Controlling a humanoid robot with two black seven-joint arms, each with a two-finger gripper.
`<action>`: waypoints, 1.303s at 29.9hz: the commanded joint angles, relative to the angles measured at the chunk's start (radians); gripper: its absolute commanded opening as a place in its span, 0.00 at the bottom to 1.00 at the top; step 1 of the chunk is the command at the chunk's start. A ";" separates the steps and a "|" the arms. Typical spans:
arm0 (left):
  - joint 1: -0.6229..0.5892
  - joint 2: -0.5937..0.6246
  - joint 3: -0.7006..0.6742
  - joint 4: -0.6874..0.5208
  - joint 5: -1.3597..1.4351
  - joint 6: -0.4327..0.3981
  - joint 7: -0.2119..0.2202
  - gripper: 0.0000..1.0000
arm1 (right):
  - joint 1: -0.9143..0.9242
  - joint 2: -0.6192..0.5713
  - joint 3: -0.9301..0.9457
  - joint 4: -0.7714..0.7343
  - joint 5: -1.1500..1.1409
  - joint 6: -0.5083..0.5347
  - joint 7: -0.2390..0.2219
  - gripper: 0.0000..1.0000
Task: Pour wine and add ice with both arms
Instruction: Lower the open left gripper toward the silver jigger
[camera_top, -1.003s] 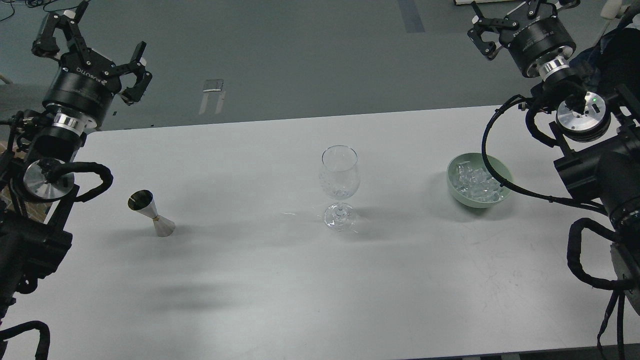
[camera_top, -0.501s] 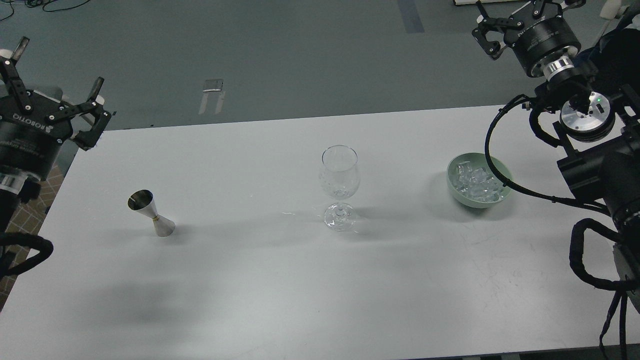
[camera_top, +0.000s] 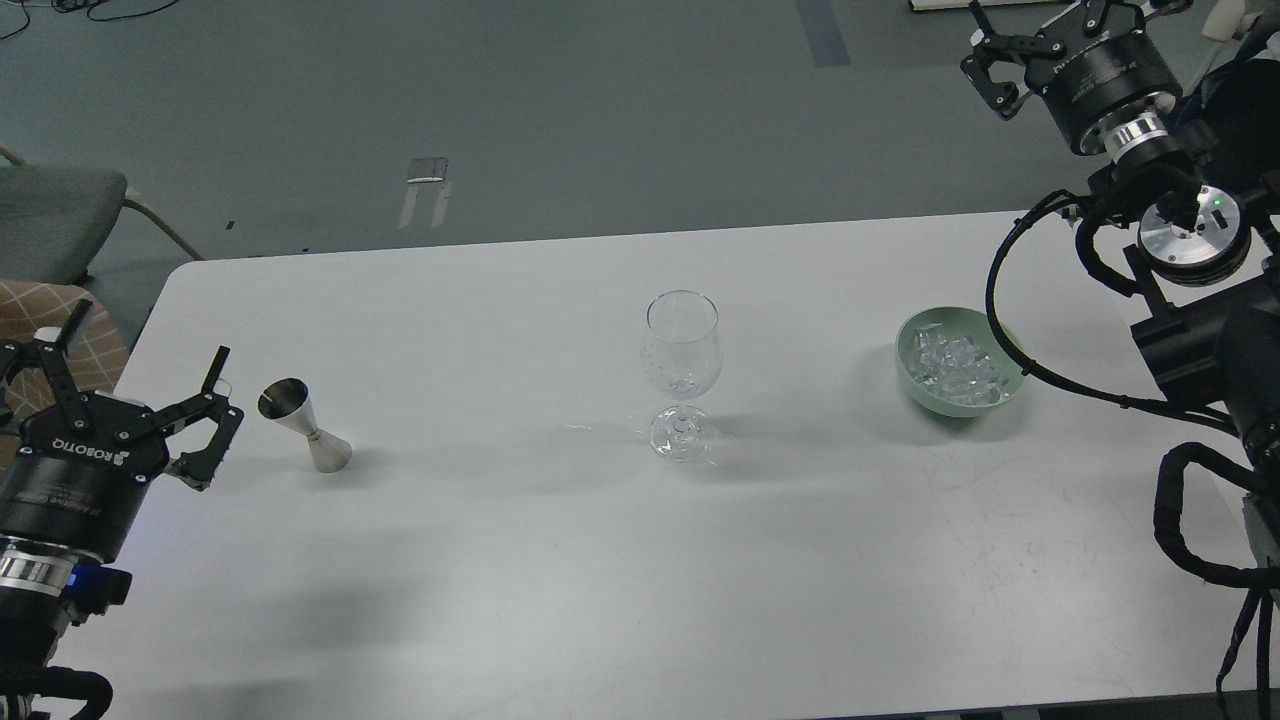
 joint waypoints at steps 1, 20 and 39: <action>0.055 -0.093 -0.001 0.000 -0.002 0.001 0.012 0.96 | 0.001 0.001 0.000 0.004 -0.001 -0.005 0.000 1.00; 0.125 -0.313 -0.026 0.046 -0.020 0.063 0.087 0.96 | -0.011 -0.002 -0.017 0.005 -0.010 -0.019 0.000 1.00; 0.081 -0.333 -0.015 0.087 -0.008 0.060 0.087 0.49 | -0.038 -0.057 -0.016 0.059 -0.007 -0.040 0.000 1.00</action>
